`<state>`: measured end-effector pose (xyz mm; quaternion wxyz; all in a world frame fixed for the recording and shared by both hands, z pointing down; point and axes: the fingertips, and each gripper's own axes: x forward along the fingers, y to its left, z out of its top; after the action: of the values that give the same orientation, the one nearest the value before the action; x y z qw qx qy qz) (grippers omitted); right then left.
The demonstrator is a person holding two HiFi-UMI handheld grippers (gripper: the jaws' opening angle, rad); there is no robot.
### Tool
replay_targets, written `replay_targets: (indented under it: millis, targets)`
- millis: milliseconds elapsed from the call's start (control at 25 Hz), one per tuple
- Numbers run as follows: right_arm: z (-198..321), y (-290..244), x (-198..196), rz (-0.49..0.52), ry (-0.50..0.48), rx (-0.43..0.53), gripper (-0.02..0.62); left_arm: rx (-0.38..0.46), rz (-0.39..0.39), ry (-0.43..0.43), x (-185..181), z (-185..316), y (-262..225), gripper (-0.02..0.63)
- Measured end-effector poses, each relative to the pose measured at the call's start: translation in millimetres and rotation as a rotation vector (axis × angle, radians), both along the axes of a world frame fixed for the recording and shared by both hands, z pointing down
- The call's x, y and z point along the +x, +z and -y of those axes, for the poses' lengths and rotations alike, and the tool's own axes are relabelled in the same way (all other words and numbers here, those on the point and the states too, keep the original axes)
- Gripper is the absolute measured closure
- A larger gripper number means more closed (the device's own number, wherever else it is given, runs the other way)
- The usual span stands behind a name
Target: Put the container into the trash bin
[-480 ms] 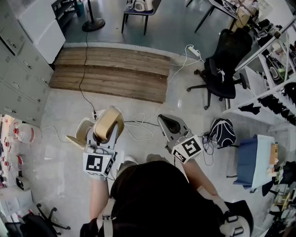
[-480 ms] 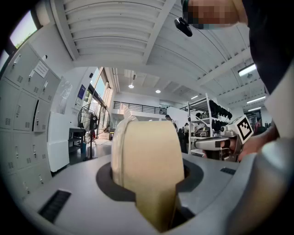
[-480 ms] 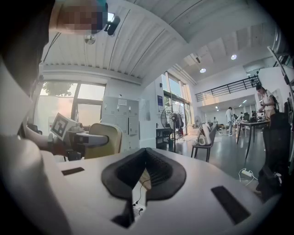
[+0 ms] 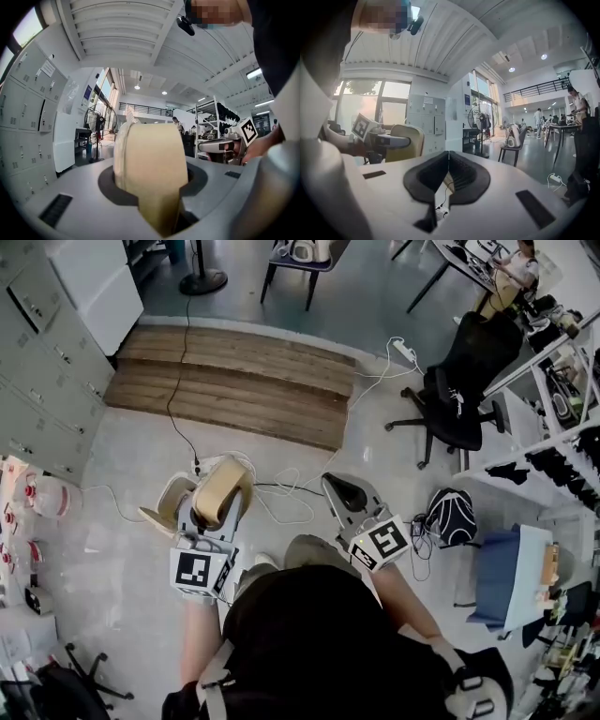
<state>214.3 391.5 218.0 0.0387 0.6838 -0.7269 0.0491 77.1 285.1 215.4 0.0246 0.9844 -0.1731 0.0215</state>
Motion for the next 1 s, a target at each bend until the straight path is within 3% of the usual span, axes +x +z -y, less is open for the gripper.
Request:
replay_targets:
  millis: [440,680,1000]
  targets:
    - [55,26,46,0.082,-0.013,-0.024,0.580,-0.014,0.030,-0.063,26,58,14,0.428]
    - [118,30,99,0.138,-0.041,-0.021,0.580,0.006,0.049,-0.082,75,115,10,0.428]
    - [184,29,188,0.149,-0.107,-0.019,0.580,-0.004,0.068,-0.117,169,172,8,0.428]
